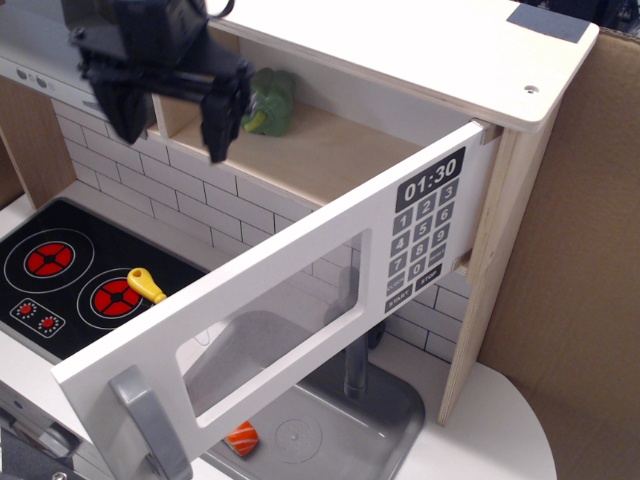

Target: Open microwave

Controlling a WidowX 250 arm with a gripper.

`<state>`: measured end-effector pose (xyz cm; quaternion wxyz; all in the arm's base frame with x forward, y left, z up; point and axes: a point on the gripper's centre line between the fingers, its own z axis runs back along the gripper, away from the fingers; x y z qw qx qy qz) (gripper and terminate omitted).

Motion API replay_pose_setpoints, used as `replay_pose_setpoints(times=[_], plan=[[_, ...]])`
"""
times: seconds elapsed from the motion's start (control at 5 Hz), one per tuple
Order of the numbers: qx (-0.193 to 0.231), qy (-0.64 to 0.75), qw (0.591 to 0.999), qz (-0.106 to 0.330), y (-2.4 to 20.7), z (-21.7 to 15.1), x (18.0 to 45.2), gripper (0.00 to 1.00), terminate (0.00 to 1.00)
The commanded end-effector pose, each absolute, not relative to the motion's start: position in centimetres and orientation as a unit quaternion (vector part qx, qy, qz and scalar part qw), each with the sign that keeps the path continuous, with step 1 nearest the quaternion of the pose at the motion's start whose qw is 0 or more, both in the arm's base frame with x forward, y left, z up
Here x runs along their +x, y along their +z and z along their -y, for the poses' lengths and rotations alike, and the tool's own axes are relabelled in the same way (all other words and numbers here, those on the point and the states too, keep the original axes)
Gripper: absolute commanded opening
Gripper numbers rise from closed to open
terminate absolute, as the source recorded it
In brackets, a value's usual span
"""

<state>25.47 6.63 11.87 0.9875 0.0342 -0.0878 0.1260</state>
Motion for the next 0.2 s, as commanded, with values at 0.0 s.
replay_pose_setpoints(times=[0.0], plan=[[0.034,0.097,0.991,0.088,13.84,-7.13,24.84,1.0,1.0]])
